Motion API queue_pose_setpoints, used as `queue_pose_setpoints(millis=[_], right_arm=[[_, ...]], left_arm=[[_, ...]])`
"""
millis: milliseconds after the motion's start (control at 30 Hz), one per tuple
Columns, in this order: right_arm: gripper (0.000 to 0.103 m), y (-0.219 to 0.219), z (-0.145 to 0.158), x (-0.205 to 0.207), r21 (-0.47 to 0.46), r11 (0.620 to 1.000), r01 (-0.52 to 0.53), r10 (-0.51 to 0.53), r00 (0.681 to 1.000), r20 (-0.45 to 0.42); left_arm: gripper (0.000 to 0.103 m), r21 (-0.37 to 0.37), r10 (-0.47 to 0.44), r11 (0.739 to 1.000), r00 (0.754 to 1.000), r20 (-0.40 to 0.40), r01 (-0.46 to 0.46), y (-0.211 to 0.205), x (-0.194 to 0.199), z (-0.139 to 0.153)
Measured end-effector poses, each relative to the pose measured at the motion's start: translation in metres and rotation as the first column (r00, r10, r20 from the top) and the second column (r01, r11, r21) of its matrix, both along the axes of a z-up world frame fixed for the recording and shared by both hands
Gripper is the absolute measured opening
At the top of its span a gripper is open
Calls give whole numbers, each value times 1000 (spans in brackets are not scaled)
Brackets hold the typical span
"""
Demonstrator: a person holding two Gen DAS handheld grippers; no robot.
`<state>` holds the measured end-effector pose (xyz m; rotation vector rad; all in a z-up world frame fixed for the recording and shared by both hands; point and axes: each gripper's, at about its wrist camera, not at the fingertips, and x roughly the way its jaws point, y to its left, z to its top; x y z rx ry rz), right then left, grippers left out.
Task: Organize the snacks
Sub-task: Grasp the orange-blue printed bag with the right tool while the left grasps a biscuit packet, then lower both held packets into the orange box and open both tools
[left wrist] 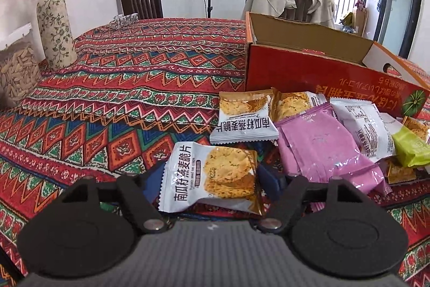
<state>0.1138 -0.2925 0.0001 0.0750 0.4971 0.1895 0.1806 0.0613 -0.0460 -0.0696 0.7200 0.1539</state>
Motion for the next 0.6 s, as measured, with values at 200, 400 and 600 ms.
queue_pose_setpoints(millis=[200,400,600], right_arm=[[52,-3,0,-5,11,1000,-10,10,1000,19],[52,-2,3,-12,18,1000,-18,17,999,41],[52,-3,7,-20,16,1000,-25,24,998,56]], left_arm=[[62,-1,12,1000,1000,5,-12,2,-8,2],[59,0,7,1000,1000,20,-7,0,-17,6],[58,10,17,1000,998,65,-17,1,-27,18]])
